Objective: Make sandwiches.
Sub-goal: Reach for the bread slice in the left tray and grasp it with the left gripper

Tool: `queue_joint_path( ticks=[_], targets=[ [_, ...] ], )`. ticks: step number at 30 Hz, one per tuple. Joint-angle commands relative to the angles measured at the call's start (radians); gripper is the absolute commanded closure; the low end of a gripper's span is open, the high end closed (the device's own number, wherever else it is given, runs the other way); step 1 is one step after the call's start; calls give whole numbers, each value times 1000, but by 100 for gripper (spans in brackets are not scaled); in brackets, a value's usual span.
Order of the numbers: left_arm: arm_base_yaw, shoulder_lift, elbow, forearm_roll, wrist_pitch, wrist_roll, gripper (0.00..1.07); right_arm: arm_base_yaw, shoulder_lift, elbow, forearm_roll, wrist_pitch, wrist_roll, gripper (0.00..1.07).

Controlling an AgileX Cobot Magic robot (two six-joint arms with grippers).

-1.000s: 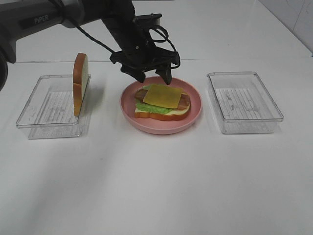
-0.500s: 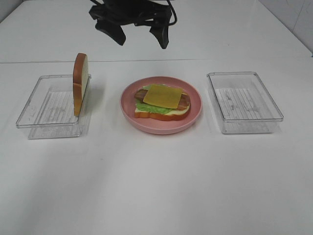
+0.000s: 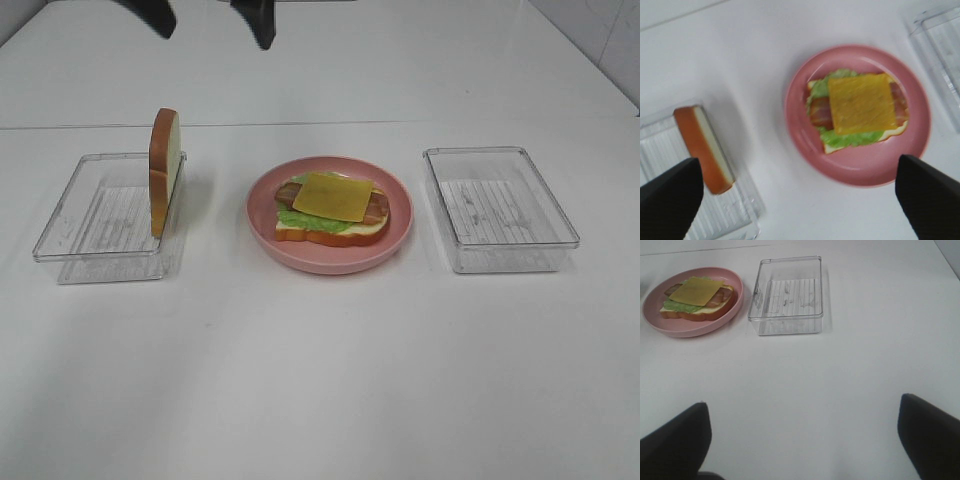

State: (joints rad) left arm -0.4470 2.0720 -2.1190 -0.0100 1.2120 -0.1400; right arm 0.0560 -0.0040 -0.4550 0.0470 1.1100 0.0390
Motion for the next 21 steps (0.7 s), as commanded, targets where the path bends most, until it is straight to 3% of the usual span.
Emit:
queue_joint_path(
  ticks=[1,9,21],
  targets=[
    [53,-27,93,10,107,-22,6,-3,-20,3,-4,-11,-5,14],
    [143,22,121,10,105,-27,6,-3,-20,3,-4,-11,-5,14],
    [156,144,121,-8,-24,-31,6,-3,-20,3,-4,-11,-5,14]
  ],
)
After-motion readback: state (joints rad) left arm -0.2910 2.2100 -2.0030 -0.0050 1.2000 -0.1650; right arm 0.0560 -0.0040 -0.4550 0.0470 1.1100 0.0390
